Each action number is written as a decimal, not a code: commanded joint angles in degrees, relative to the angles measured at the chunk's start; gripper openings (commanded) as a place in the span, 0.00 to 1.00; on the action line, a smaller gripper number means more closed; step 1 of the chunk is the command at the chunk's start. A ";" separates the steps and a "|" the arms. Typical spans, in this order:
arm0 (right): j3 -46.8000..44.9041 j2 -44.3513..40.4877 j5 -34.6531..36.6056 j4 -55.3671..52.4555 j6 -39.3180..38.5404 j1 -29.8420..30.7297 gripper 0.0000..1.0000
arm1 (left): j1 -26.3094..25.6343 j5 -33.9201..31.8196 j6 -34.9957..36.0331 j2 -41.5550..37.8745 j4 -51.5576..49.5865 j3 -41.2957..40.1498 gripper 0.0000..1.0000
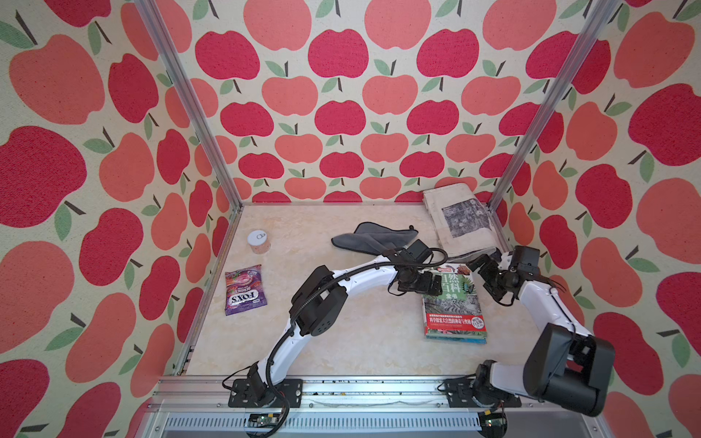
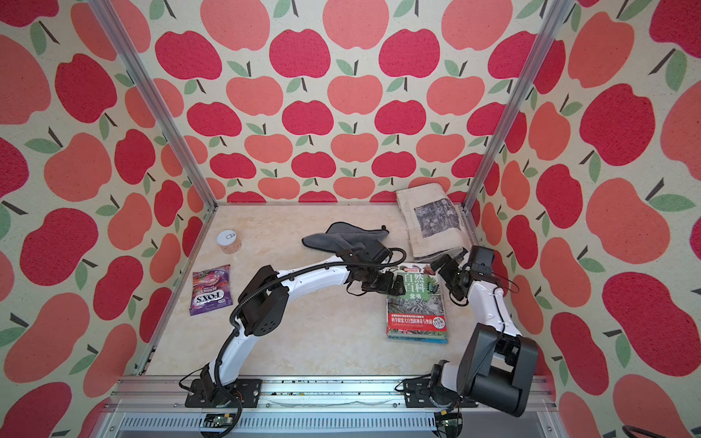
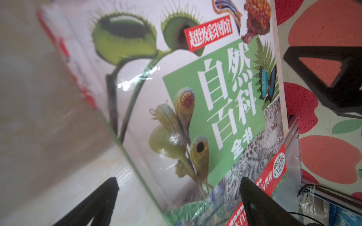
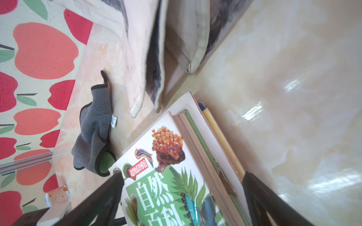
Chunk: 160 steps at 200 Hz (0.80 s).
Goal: Wipe the cover of the book
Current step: Adjust the book on the book, then reset both arms
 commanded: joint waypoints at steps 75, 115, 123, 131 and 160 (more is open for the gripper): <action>-7.35 -18.50 22.88 20.24 -22.97 19.61 0.99 | 24.22 -26.49 13.32 -45.50 19.44 -42.77 0.99; -15.04 -17.29 29.22 31.45 -31.78 19.51 0.99 | 38.09 -38.79 19.53 -64.30 29.47 -62.67 0.99; -17.87 -16.46 27.75 36.43 -33.80 18.67 0.99 | 40.83 -39.62 20.16 -68.01 31.24 -66.04 0.99; -20.09 -15.47 26.88 40.47 -34.40 18.14 0.99 | 43.95 -39.17 19.97 -71.09 32.75 -69.13 0.99; -22.96 -9.88 27.52 47.94 -33.41 16.00 0.99 | 53.46 -38.62 23.82 -77.85 37.86 -77.71 0.99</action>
